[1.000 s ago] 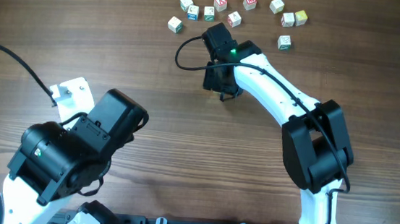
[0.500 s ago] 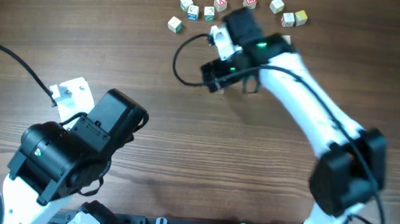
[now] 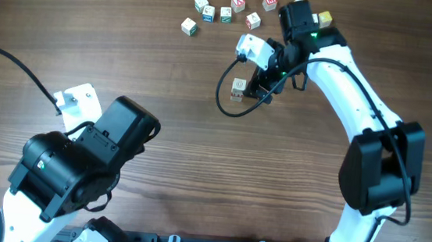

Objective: Form a tower

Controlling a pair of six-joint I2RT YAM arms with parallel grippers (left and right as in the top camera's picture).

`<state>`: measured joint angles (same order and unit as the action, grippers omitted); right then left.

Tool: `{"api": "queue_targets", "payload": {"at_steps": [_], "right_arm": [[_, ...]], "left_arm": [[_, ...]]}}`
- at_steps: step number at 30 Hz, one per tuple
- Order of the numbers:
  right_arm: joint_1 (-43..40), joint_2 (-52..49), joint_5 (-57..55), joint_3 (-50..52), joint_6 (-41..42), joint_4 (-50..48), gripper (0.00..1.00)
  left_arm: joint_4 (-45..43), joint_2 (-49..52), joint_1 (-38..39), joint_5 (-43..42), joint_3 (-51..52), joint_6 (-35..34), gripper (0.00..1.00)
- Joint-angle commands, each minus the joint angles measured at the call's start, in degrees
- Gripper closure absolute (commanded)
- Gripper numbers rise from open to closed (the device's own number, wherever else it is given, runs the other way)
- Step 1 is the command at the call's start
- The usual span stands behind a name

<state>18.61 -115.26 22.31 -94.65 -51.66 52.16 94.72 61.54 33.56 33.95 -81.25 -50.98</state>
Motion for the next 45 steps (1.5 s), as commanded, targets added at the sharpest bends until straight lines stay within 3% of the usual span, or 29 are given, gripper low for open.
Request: {"api": "queue_targets", "payload": {"at_steps": [1,10,14,18,21,22,23,25,28,29,31,35,45], "right_arm": [[0.5,-3.5,1.1,-0.2,-5.4,0.0,0.00],[3.5,-3.6,1.6,-0.4,-5.9,1.4,0.00],[3.5,-2.6,-3.4,-1.7,9.2,-1.4,0.00],[3.3,4.8,1.1,-5.1,12.2,5.4,0.00],[3.2,12.6,-1.1,-5.7,18.4,3.7,0.00],[2.8,14.9,-2.6,-5.7,25.0,1.3,0.01],[2.0,16.7,-5.4,-5.7,37.0,-0.6,0.15],[1.2,16.3,-8.2,-5.2,52.2,0.3,0.60],[1.4,15.6,-13.7,1.0,67.2,1.0,0.91],[1.4,15.1,-16.6,4.0,70.9,0.2,0.96],[1.4,13.7,-21.3,10.8,82.9,-4.3,0.96],[1.4,12.9,-17.1,23.1,93.8,-18.5,0.95],[1.5,10.7,-12.5,26.6,93.7,-31.5,0.96]], "left_arm": [[0.0,-0.3,-0.3,-0.1,0.1,-0.9,0.00],[0.0,-0.1,-0.3,-0.1,0.1,-0.9,0.00],[0.0,-0.1,-0.3,-0.1,0.1,-0.9,0.00],[0.0,-0.1,-0.3,-0.1,0.1,-0.9,0.00],[0.0,-0.1,-0.3,-0.1,0.1,-0.9,0.00],[0.0,-0.1,-0.3,-0.1,0.1,-0.9,0.00],[0.0,-0.1,-0.3,-0.1,0.1,-0.9,0.00],[0.0,-0.1,-0.3,-0.1,0.1,-0.9,0.00],[0.0,-0.1,-0.3,-0.1,0.1,-0.9,0.00],[0.0,-0.1,-0.3,-0.1,0.1,-0.9,0.00],[0.0,-0.1,-0.3,-0.1,0.1,-0.9,0.00],[0.0,-0.1,-0.3,-0.1,0.1,-0.9,0.00],[0.0,-0.1,-0.3,-0.1,0.1,-0.9,0.00]]}}
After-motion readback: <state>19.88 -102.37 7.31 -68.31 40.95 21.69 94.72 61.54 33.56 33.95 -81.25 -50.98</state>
